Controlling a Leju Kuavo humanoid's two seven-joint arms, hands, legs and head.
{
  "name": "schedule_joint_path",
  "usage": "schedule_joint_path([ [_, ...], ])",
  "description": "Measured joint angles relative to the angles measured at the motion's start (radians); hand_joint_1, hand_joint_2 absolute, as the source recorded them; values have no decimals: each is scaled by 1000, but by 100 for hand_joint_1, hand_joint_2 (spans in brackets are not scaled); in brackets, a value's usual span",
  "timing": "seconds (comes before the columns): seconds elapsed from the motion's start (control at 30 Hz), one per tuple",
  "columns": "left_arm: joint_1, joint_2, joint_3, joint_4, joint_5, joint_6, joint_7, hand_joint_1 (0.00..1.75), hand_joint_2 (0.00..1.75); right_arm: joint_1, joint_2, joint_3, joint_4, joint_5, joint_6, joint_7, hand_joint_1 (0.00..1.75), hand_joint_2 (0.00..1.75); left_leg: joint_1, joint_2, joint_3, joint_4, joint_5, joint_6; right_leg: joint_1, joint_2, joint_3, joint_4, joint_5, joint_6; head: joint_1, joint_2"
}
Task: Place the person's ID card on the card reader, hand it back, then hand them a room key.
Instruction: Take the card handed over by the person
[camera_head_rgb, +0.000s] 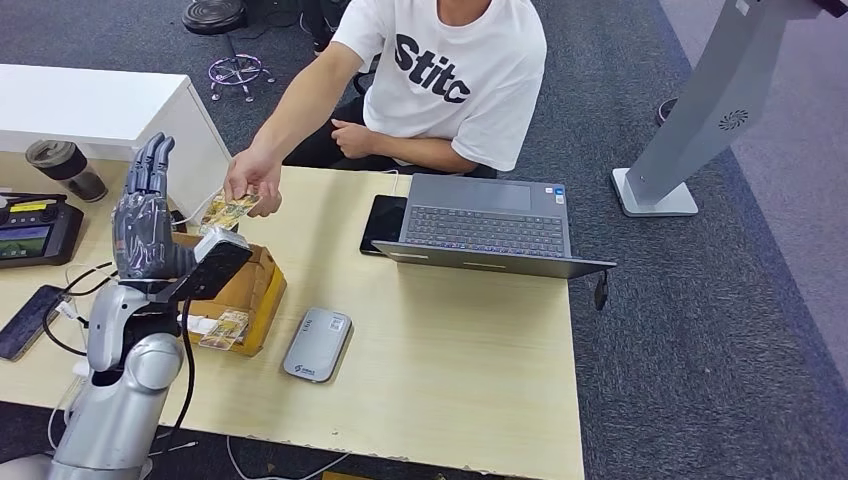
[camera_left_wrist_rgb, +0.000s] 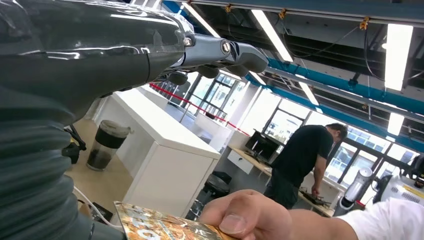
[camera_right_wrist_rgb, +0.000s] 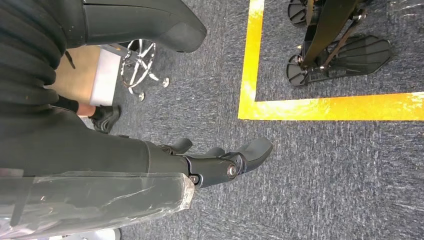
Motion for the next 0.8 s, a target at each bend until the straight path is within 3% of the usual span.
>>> schedule_joint_path([
  [0.17,0,-5,-31,6,-5,7,3,2,175,2,2,0,1,0,0,10,0,175,0,0,0,0,0,0,0,0,0,0,0,0,0,0],
  [0.3,4,-7,-40,6,-1,16,6,168,175,3,5,1,1,1,0,13,0,175,0,0,0,0,0,0,0,0,0,0,0,0,0,0],
  [0.33,6,-7,-41,6,1,18,7,175,175,4,5,1,1,1,0,13,0,175,0,0,0,0,0,0,0,0,0,0,0,0,0,0],
  [0.8,36,-6,-44,23,4,35,-2,175,175,4,6,2,1,18,0,22,0,175,0,0,0,0,0,0,0,0,0,0,0,0,0,0],
])
